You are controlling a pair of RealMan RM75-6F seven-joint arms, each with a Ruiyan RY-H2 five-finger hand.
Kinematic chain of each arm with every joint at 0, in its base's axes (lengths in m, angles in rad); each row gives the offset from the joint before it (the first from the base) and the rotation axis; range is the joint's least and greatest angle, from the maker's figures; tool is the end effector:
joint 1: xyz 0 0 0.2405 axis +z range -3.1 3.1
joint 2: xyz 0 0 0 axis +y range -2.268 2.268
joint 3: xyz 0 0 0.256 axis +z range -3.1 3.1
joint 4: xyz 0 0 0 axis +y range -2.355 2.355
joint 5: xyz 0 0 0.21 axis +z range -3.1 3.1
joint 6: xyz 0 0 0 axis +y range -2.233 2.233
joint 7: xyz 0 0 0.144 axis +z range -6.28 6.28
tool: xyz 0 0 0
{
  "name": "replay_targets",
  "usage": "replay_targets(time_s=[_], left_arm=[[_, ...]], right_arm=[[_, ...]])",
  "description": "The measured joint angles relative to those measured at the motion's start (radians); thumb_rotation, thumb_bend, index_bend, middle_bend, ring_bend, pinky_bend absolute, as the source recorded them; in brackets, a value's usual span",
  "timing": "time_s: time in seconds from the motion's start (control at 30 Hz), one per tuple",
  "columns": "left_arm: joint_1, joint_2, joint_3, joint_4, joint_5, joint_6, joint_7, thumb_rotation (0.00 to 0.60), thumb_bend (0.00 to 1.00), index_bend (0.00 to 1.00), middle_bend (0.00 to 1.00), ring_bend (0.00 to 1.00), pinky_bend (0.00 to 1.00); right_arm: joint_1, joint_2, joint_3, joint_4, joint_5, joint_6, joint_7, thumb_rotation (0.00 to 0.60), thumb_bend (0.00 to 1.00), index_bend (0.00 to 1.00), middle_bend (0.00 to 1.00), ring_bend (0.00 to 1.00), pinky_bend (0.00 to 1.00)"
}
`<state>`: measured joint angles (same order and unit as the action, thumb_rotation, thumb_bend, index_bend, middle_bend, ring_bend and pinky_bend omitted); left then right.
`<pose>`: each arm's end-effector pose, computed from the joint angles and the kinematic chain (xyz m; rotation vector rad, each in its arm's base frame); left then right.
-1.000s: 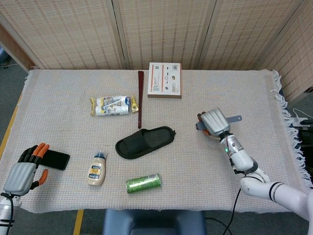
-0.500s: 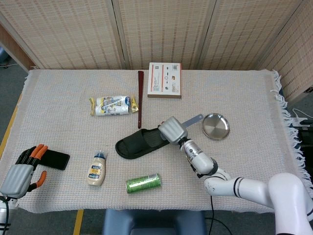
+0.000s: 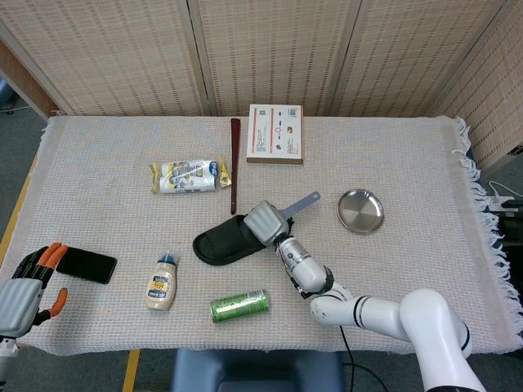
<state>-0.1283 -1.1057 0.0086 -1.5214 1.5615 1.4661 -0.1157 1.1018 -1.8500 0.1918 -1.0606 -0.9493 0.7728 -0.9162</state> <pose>-0.3204 0.1838 0.1590 -1.4910 -0.9190 -0.9222 -0.0587 -0.3966 -0.1021 2.1225 -0.2310 0.5560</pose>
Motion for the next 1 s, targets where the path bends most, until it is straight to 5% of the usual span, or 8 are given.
replay_targets(time_s=[1.0], left_arm=[[0.011, 0.007, -0.004, 0.010, -0.005, 0.001, -0.019, 0.600, 0.51, 0.00, 0.00, 0.00, 0.10]], right_arm=[[0.034, -0.087, -0.033, 0.115, -0.011, -0.030, 0.036, 0.600, 0.45, 0.94, 0.66, 0.62, 0.99]])
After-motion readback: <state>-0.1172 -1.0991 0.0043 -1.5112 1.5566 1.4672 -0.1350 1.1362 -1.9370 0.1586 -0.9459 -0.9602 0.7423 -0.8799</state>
